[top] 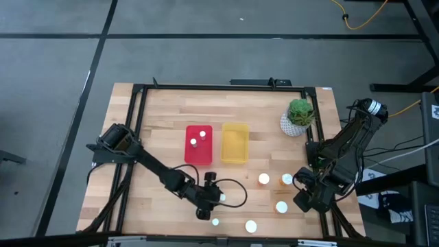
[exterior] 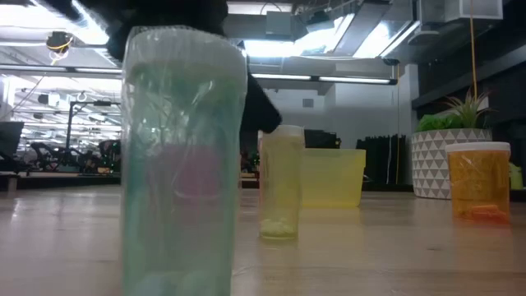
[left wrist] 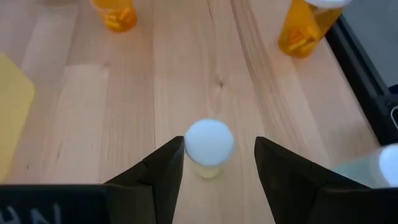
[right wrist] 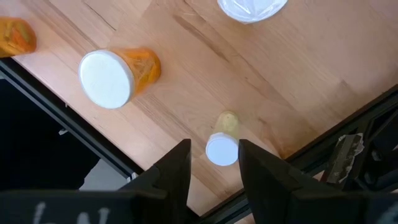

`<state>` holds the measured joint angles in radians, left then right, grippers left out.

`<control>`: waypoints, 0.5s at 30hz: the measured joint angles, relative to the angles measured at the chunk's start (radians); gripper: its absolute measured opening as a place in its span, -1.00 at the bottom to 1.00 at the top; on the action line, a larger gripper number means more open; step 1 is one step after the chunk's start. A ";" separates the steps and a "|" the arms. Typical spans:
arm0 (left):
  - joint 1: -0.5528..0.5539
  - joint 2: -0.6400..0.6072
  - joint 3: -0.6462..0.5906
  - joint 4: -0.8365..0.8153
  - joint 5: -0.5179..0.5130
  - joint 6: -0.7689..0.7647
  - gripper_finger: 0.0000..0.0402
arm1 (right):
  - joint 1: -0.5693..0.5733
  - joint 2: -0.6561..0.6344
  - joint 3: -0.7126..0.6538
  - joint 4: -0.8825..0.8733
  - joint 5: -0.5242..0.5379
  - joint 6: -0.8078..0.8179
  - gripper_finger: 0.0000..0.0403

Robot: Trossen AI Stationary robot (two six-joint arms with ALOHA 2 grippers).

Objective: Pick and place medicine bottles into bin by pill shape (circle, oval)
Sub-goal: Put the small yellow pill bottle into the red bin

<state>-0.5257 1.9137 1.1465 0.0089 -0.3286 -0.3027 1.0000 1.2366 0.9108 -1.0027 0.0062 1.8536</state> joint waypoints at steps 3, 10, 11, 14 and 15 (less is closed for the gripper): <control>0.007 0.000 0.000 0.011 0.000 0.000 -0.05 | 0.000 0.000 0.000 -0.001 0.000 0.000 -0.33; 0.019 0.017 0.000 0.018 -0.001 0.001 -0.05 | 0.000 0.000 0.000 -0.001 0.000 0.000 -0.33; 0.019 0.021 0.002 0.026 -0.001 0.001 -0.05 | 0.000 0.000 0.000 -0.001 0.001 0.000 -0.33; 0.017 0.024 0.000 0.033 0.001 0.002 -0.05 | 0.000 0.000 0.000 -0.001 0.001 0.000 -0.33; 0.016 0.024 0.000 0.041 0.001 0.002 -0.05 | 0.000 0.000 0.000 -0.001 0.002 0.000 -0.33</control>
<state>-0.5094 1.9373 1.1469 0.0501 -0.3275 -0.3012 1.0001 1.2366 0.9108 -1.0042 0.0078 1.8538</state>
